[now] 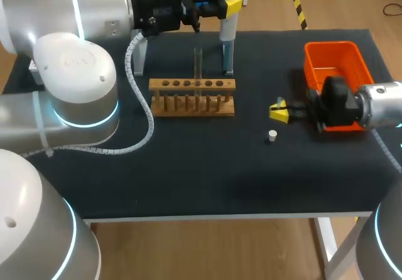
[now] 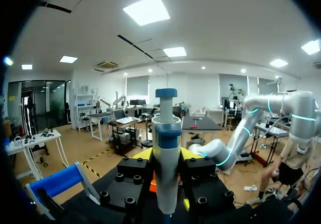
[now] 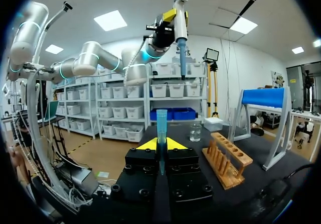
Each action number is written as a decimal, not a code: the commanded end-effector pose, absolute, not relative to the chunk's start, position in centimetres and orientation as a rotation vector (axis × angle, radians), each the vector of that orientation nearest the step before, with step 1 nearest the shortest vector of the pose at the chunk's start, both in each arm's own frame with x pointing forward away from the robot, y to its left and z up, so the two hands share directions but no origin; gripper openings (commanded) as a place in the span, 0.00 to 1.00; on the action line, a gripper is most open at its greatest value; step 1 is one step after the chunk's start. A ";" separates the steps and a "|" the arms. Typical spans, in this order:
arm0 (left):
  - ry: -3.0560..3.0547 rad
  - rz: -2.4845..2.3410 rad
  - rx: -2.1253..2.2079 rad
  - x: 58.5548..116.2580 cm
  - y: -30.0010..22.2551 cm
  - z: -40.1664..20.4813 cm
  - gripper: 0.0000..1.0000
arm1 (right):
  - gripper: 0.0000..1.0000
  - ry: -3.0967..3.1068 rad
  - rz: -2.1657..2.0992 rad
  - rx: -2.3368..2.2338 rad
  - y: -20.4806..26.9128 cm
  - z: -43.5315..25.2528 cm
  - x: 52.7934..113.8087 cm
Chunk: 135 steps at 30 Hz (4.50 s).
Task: Invert the test tube, pick up the pipette, mount the tip to pipette, aspirate from beaker and dispense into the tube, eject the tip, return the pipette, and cap with the stopper.
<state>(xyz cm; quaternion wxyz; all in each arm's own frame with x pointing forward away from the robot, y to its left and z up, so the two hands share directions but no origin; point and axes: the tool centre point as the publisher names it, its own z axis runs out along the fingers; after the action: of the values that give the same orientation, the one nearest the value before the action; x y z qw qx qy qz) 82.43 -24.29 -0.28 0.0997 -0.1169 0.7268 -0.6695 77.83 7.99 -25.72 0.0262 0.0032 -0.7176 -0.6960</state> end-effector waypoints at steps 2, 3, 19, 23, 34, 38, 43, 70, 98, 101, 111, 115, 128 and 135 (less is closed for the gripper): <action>2.149 -1.981 -0.345 82.4 -24.2 -0.3 0.00 | 0.00 -2.200 -2.154 0.028 10.6 -26.0 79.0; 2.149 -1.981 -0.345 82.4 -24.2 -0.3 0.00 | 0.00 -2.200 -2.154 0.031 11.0 -25.9 79.1; 2.149 -1.981 -0.345 82.4 -24.2 -0.3 0.00 | 0.00 -2.173 -2.169 0.063 14.7 -25.4 80.8; 2.149 -1.981 -0.345 82.4 -24.2 -0.3 0.00 | 0.00 -2.171 -2.159 0.078 15.6 -25.3 81.1; 2.149 -1.981 -0.345 82.4 -24.2 -0.3 0.00 | 0.00 -2.177 -2.135 0.101 17.2 -25.5 81.8; 2.149 -1.981 -0.345 82.4 -24.2 -0.3 0.00 | 0.00 -2.179 -2.128 0.111 17.7 -25.4 82.0; 2.149 -1.981 -0.345 82.4 -24.2 -0.3 0.00 | 0.00 -2.182 -2.121 0.120 18.3 -25.4 82.2; 2.149 -1.981 -0.345 82.4 -24.2 -0.3 0.00 | 0.00 -2.190 -2.128 0.158 18.9 -24.1 81.5; 2.149 -1.981 -0.345 82.4 -24.2 -0.3 0.00 | 0.00 -2.171 -2.126 0.139 18.9 -22.9 81.0; 2.149 -1.981 -0.345 82.4 -24.2 -0.3 0.00 | 0.00 -2.167 -2.130 0.139 18.9 -22.8 81.0; 2.149 -1.981 -0.345 82.4 -24.2 -0.3 0.00 | 0.00 -2.164 -2.137 0.147 19.1 -22.4 80.9; 2.149 -1.981 -0.345 82.4 -24.2 -0.3 0.00 | 0.00 -2.164 -2.141 0.145 19.1 -22.2 81.0; 2.149 -1.981 -0.345 82.4 -24.2 -0.3 0.00 | 0.00 -2.167 -2.154 0.147 19.0 -21.8 81.3; 2.149 -1.981 -0.345 82.4 -24.2 -0.3 0.00 | 0.00 -2.168 -2.157 0.152 19.0 -21.5 81.4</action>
<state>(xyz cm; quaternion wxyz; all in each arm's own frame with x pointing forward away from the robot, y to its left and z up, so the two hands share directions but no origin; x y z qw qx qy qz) 82.42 -24.28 -0.28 0.0997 -0.1169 0.7267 -0.6696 81.48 19.08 -21.70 0.0398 0.0497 -0.7063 -0.7050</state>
